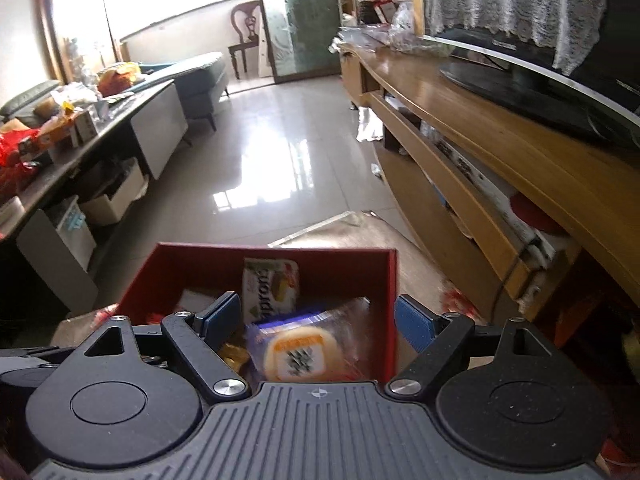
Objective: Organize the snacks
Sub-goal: 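Open both tools to drop the Trolli bag and wafer into the box, then grasp the blue sausage pack with left tool while right tool approaches the white packet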
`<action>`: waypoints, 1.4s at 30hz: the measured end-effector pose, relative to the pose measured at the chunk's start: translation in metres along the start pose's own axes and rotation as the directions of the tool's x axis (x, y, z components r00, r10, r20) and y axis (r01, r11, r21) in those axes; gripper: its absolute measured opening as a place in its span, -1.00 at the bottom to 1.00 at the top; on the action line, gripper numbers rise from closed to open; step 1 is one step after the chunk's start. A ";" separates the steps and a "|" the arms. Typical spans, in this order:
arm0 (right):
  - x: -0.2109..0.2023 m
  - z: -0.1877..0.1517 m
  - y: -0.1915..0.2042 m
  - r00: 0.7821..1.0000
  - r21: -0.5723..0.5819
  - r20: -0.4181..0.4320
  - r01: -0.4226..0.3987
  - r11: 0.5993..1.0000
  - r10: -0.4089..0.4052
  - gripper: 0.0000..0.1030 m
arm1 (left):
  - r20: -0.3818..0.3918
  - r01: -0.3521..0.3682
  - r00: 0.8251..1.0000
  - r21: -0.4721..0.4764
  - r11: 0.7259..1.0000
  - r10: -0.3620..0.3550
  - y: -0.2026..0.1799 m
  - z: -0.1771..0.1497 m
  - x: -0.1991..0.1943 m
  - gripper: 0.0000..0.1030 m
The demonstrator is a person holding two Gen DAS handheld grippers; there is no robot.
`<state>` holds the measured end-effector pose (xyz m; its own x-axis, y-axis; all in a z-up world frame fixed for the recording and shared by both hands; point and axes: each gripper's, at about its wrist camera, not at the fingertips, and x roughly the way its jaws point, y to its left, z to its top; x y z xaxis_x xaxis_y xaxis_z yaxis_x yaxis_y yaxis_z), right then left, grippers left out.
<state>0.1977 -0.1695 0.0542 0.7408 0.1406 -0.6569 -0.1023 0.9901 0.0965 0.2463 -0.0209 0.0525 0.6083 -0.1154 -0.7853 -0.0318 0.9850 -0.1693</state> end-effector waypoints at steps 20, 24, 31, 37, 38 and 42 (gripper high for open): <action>-0.050 -0.071 -0.074 0.982 0.102 -0.132 0.146 0.984 -0.132 0.72 | -0.215 0.127 0.972 0.119 0.985 -0.099 -0.083 -0.062 0.013 0.28; -0.052 -0.076 -0.084 0.982 0.117 -0.143 0.144 0.983 -0.127 0.72 | -0.243 0.137 0.963 0.081 0.987 -0.114 -0.091 -0.065 0.025 0.28; -0.052 -0.078 -0.084 0.982 0.103 -0.152 0.133 0.986 -0.116 0.72 | -0.270 0.124 0.957 0.072 0.990 -0.100 -0.109 -0.074 0.050 0.33; -0.053 -0.079 -0.085 0.981 0.099 -0.156 0.131 0.986 -0.114 0.72 | -0.248 0.090 0.967 0.098 0.991 -0.063 -0.112 -0.077 0.052 0.19; -0.053 -0.080 -0.084 0.981 0.098 -0.156 0.130 0.987 -0.114 0.72 | -0.246 0.089 0.967 0.097 0.991 -0.062 -0.110 -0.077 0.051 0.10; -0.054 -0.081 -0.081 0.981 0.093 -0.159 0.127 0.988 -0.111 0.71 | -0.257 0.091 0.964 0.085 0.992 -0.067 -0.099 -0.077 0.045 0.04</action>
<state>0.1120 -0.2572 0.0215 0.6322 0.0288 -0.7743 0.0546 0.9952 0.0816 0.2153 -0.1335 -0.0121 0.3847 -0.2098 -0.8989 0.0913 0.9777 -0.1891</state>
